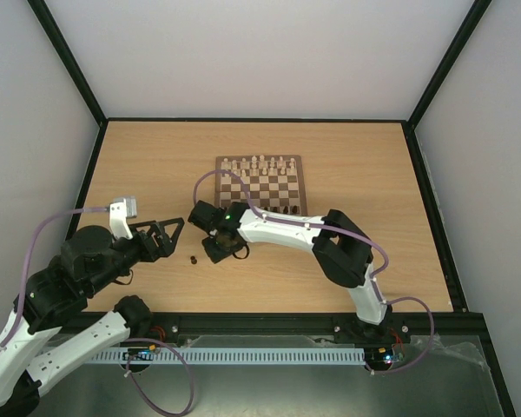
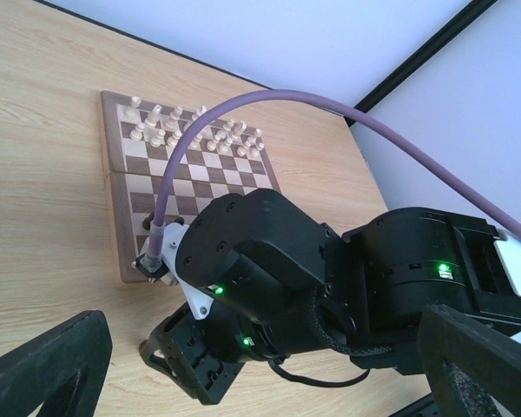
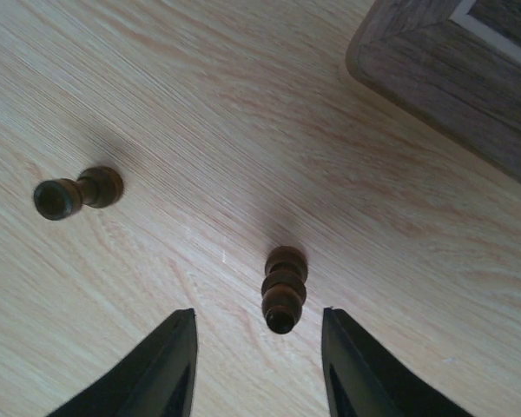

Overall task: Set up the chess pieces on the board
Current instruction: Pick up the chess piece at the center of the board, then place the chess piece on the chessboard.

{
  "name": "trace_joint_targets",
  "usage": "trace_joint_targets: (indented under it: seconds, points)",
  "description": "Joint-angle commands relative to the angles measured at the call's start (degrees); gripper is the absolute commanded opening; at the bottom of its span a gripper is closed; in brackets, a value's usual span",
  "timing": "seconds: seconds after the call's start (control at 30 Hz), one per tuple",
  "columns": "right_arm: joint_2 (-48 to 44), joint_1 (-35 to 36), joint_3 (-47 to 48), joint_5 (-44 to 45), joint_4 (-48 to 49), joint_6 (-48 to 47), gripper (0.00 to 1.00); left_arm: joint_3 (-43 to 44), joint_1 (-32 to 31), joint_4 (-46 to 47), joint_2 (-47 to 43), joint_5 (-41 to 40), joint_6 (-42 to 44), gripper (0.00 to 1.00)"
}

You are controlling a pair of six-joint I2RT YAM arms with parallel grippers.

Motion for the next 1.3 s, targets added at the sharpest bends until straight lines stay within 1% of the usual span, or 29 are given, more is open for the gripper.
trace_joint_targets:
  seconds: [0.0,0.13,0.2,0.33,0.37,0.43,0.47,0.6,0.93,1.1,1.27]
  points:
    - [2.1,0.2,2.6,1.7,-5.4,-0.2,0.34,1.2,0.0,-1.5,-0.4,-0.1,1.6,0.99]
    - [2.9,0.3,3.0,1.9,-6.1,-0.1,0.29,1.1,0.0,-1.6,-0.7,-0.4,1.8,0.99]
    - [3.3,0.3,3.1,2.0,-6.2,-0.2,0.23,0.9,0.0,-1.5,-0.8,-0.4,1.8,0.99]
    - [4.2,0.3,3.6,1.9,-6.5,-0.6,0.17,0.5,0.0,-1.4,-0.8,-0.4,2.0,0.99]
    - [4.4,0.3,3.6,1.9,-6.6,-0.7,0.13,0.5,0.0,-1.3,-0.8,-0.4,2.0,0.99]
    - [4.3,0.3,3.5,2.5,-6.6,-0.5,0.03,0.4,0.0,-1.2,-0.7,-0.3,2.1,0.99]
    - [3.7,0.3,3.2,2.9,-6.4,-0.4,0.02,0.4,0.0,-1.2,-0.6,-0.3,2.1,0.99]
    - [0.3,0.3,2.3,4.5,-7.6,-0.4,0.01,0.3,0.0,-1.0,-0.6,-0.5,2.3,0.99]
    - [-12.3,-0.1,-1.1,9.5,-12.4,-0.5,0.01,-0.6,0.0,0.6,0.8,-0.3,2.8,0.99]
    - [-17.3,-2.8,-2.1,11.1,-14.6,-1.7,0.01,-2.4,0.0,1.7,1.7,-0.1,2.5,0.99]
    - [-20.2,-7.3,-0.7,11.7,-16.5,-3.5,0.01,-4.2,0.0,3.7,1.9,0.7,2.2,0.99]
